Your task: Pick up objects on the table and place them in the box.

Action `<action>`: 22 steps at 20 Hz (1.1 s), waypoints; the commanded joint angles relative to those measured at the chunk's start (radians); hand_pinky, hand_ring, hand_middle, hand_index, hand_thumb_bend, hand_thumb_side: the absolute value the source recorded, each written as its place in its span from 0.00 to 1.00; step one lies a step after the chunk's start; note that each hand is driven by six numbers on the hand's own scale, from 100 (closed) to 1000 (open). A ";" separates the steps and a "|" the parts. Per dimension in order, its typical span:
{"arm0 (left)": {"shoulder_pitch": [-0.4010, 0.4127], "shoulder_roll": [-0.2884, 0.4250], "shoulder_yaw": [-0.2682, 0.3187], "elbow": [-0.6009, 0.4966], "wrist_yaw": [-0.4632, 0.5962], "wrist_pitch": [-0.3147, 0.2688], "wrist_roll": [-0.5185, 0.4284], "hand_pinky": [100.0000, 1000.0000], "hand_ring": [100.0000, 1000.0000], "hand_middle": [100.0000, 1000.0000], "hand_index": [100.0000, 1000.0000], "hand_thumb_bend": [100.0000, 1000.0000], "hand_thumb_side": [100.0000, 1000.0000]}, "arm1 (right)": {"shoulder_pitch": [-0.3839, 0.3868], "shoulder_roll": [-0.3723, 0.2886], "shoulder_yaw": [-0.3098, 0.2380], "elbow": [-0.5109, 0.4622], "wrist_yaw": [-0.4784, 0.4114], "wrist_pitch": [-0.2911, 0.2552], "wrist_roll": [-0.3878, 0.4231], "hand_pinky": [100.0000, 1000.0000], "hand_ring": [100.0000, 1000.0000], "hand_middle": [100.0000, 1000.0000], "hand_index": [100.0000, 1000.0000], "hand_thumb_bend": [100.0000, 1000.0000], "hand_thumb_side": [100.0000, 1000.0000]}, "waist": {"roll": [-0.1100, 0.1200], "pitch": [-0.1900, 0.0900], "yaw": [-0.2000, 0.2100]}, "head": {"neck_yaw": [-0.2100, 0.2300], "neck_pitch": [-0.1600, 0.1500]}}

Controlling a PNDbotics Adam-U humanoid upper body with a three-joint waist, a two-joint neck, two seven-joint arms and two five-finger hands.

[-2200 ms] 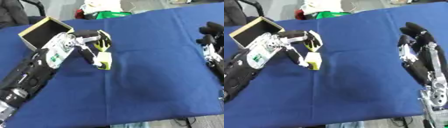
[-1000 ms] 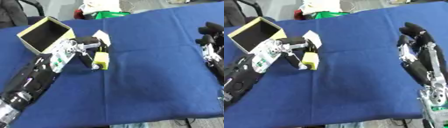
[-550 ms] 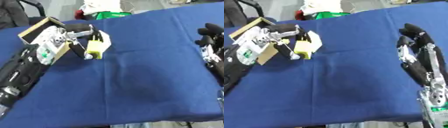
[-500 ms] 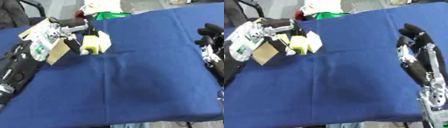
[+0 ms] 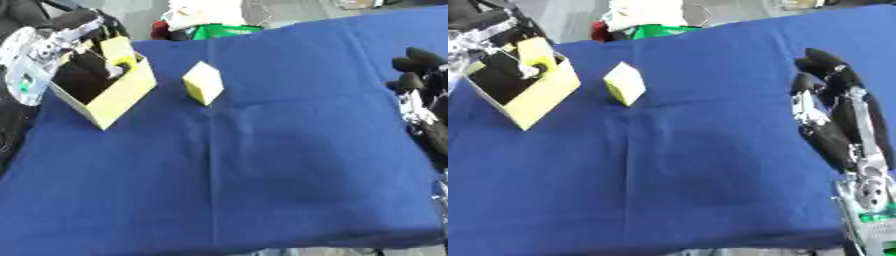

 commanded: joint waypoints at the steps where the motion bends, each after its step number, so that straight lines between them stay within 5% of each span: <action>1: -0.022 0.032 0.048 0.064 -0.042 0.022 0.033 0.60 0.50 0.46 0.72 0.20 0.00 | -0.007 -0.016 -0.009 -0.012 0.003 -0.001 -0.003 0.72 0.85 0.72 0.86 0.00 0.47 | -0.004 -0.019 0.001 | -0.003 0.000; 8: -0.013 0.022 0.060 0.146 -0.069 0.010 0.016 0.66 0.56 0.56 0.79 0.33 0.04 | -0.008 -0.016 -0.008 -0.013 0.003 -0.001 -0.002 0.72 0.85 0.72 0.86 0.00 0.47 | -0.007 -0.017 0.000 | -0.004 -0.001; 14: -0.019 0.018 0.064 0.125 -0.069 0.003 0.024 0.70 0.64 0.67 0.83 0.72 0.33 | -0.007 -0.016 -0.008 -0.012 0.003 0.000 -0.001 0.72 0.85 0.72 0.86 0.00 0.47 | -0.007 -0.019 0.000 | -0.005 0.000; 22: -0.093 -0.026 0.054 0.025 -0.061 -0.017 0.056 0.68 0.61 0.62 0.81 0.67 0.34 | -0.004 -0.014 -0.005 -0.008 0.002 0.001 0.003 0.72 0.85 0.72 0.86 0.00 0.47 | -0.007 -0.023 -0.007 | -0.004 0.002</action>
